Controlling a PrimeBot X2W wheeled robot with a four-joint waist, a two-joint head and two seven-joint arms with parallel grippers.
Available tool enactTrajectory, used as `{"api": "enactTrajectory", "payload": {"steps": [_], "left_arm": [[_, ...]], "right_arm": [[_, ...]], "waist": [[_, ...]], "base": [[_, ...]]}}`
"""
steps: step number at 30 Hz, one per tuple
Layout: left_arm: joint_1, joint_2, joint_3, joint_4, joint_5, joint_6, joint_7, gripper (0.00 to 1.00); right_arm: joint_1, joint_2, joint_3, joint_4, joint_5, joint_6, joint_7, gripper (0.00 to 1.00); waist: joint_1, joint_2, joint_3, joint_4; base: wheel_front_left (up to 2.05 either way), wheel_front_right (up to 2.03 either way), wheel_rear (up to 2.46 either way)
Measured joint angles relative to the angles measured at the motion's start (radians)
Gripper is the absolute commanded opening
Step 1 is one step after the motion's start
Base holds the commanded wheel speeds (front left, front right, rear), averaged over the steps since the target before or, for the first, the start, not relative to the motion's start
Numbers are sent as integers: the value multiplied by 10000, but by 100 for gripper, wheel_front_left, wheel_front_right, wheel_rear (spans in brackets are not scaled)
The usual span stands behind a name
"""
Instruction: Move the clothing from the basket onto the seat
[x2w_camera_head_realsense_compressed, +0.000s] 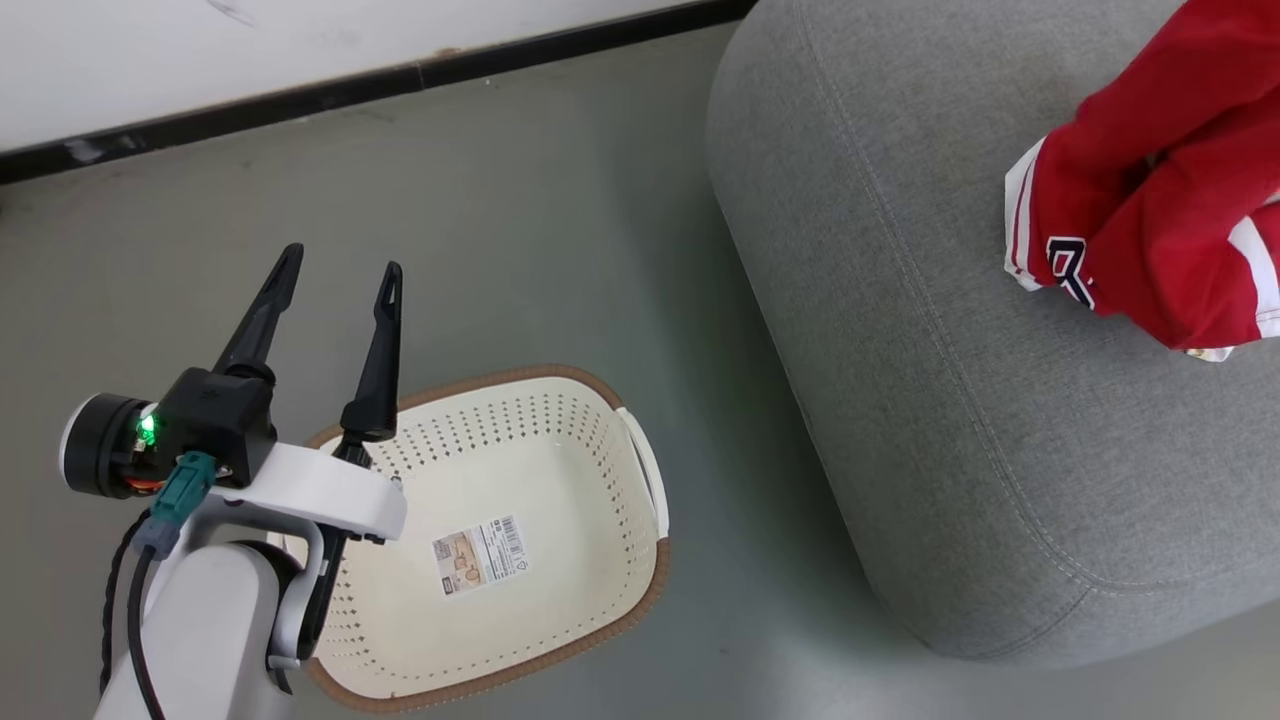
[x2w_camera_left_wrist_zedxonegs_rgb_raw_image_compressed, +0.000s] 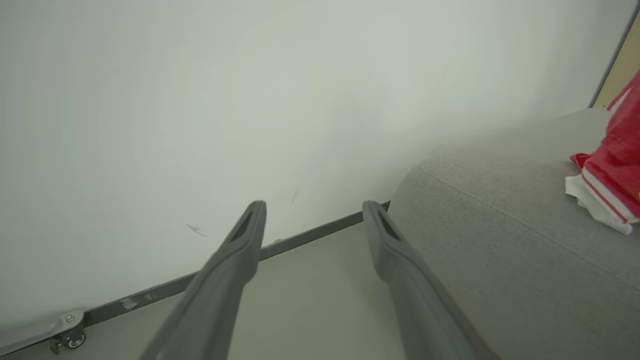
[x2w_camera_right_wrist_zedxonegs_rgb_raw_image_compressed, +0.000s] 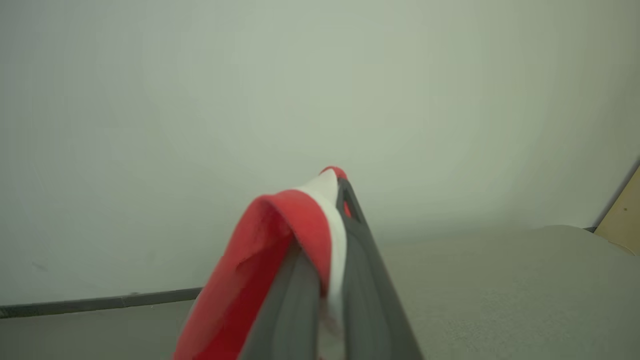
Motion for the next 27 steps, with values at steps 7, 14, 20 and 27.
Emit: {"api": "enactTrajectory", "payload": {"steps": [7, 14, 20, 27], "left_arm": [[-214, 31, 8, -36, 27, 48, 31, 100], [-359, 75, 10, -58, 98, 84, 31, 100], [-359, 128, -19, -59, 190, 115, 27, 100], [-359, 115, -46, 8, 188, 115, -27, 100]], "right_arm": [[710, 523, 150, 573, 35, 0, -245, 0], [1254, 1034, 370, 1342, 48, 0, -539, 0], [1754, 1106, 337, 2123, 44, 0, -849, 0], [2029, 1417, 351, 2761, 33, 0, -1106, 0]], "waist": [[0, 0, 292, -95], [0, 0, 549, -199], [0, 0, 640, -278], [0, 0, 566, -301]], "base": [[0, 0, 0], [0, 0, 0], [0, 0, 0], [0, 0, 0]]}}
